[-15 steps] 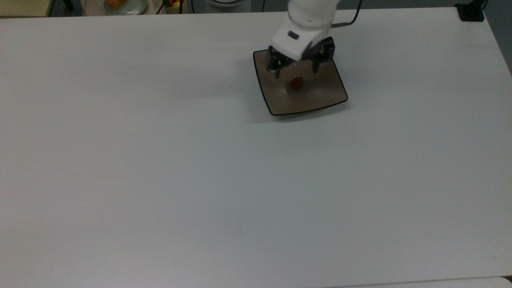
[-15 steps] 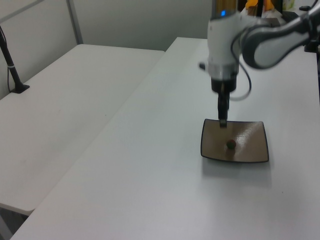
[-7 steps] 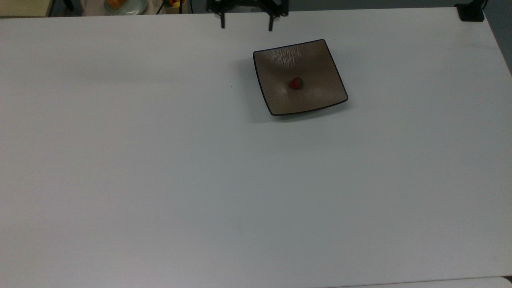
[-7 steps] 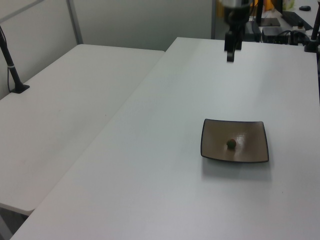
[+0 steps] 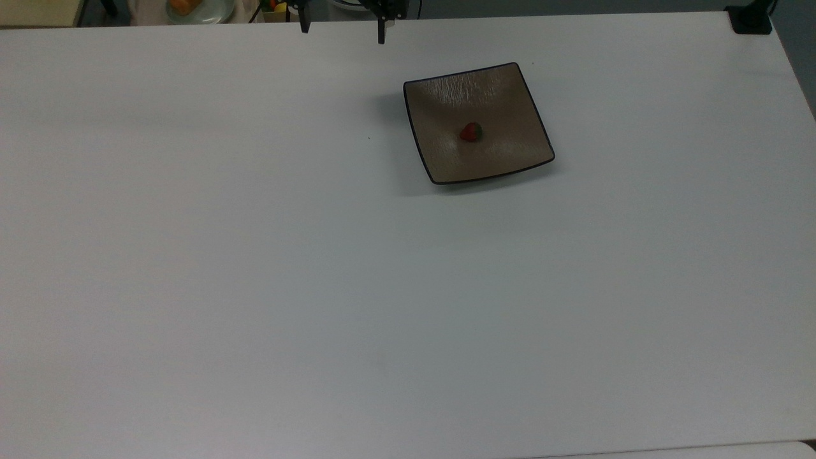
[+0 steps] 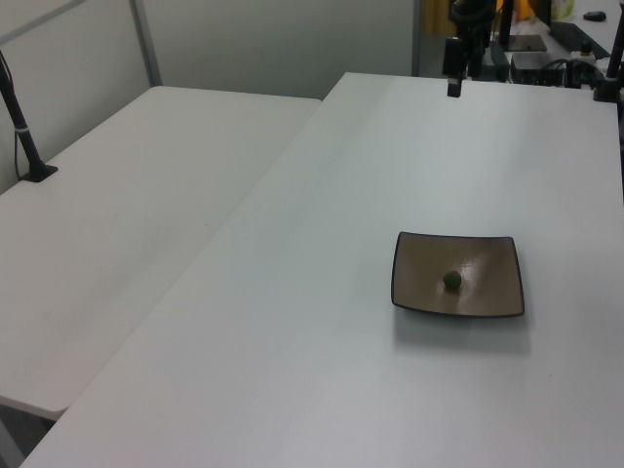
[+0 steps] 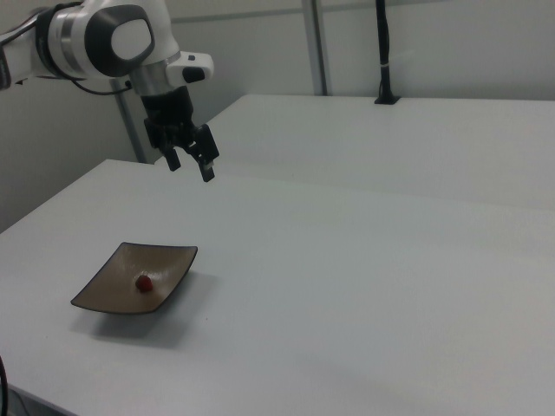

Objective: Strawberries on a ceramic plate

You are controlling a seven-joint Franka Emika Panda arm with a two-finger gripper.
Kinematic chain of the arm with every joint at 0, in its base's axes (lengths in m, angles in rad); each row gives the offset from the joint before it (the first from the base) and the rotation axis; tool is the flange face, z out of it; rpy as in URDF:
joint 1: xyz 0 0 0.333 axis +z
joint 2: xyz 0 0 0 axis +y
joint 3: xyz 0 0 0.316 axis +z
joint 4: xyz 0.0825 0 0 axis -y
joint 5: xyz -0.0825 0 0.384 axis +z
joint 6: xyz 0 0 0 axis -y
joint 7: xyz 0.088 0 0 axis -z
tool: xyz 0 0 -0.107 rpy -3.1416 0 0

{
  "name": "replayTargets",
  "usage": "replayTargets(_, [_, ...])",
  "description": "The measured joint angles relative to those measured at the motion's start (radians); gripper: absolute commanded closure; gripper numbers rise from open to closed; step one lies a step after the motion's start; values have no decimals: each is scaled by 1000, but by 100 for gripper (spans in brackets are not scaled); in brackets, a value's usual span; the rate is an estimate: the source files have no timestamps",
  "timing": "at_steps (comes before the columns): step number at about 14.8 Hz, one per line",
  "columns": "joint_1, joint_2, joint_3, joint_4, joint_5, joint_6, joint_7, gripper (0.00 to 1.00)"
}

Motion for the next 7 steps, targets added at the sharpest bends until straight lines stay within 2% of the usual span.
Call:
replayTargets(3, [2,0,-17,-4,39,49,-6,0])
replayTargets(7, [13,0,-18,-18,43,56,-17,0])
